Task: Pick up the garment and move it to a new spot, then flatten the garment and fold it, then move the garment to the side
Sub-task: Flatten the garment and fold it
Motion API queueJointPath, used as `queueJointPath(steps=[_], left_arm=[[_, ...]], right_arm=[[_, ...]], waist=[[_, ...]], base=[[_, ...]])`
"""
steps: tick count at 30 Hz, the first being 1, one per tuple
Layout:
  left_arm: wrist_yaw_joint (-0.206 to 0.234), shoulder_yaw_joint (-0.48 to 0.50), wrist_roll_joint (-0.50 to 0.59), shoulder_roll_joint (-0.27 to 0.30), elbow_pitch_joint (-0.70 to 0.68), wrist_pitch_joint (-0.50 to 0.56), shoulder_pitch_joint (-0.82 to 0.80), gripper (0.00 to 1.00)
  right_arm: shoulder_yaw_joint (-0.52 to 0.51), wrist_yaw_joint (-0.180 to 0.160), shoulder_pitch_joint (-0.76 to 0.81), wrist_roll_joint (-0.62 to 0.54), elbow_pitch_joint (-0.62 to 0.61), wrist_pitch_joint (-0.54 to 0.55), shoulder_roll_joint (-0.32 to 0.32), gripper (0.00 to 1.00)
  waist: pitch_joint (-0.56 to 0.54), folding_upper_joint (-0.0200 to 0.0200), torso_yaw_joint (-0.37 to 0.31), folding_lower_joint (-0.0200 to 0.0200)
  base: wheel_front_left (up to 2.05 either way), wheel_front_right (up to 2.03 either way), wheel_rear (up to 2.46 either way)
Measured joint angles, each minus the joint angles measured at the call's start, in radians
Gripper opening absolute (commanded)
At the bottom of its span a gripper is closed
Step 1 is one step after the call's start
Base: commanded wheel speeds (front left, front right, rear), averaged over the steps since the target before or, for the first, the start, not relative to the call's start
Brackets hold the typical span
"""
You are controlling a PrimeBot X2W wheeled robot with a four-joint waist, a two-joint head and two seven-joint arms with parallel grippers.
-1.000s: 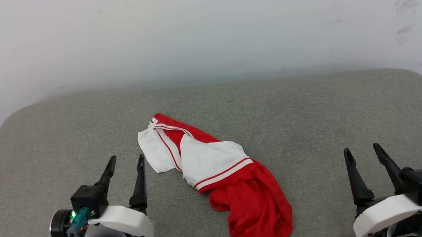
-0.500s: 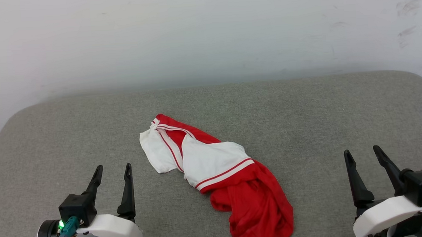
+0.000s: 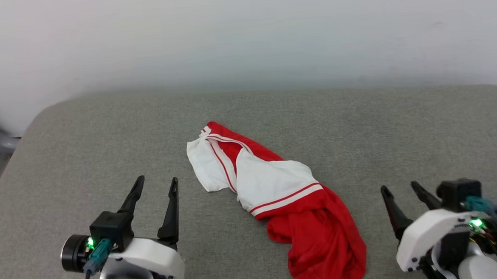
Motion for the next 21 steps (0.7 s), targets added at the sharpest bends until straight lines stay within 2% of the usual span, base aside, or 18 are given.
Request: queueJointPath(steps=[4,9,21], left_arm=[[-0.024,-0.028,0.015,-0.007,0.006,0.002,-0.05,1.0],[-0.046,-0.059,0.028,-0.027,0.021,-0.001,-0.094,1.0],[-0.079,-0.081,0.032,-0.07,0.065,-0.018,-0.154,1.0]], right_arm=[[0.084,0.0,-0.103,0.027,0.077,0.096,-0.001,1.0],[0.238,0.0,-0.261,0.074,0.169,0.205,-0.029,1.0],[0.575,0.0,-0.537,0.239,0.415,0.374,-0.089,1.0]], waist=[[0.031,0.0,0.036,0.0001],[0.074,-0.0001,0.08,0.0001],[0.15,0.0,0.156,0.0002]], base=[[0.0,0.0,0.0],[0.0,0.0,0.0],[0.0,0.0,0.0]])
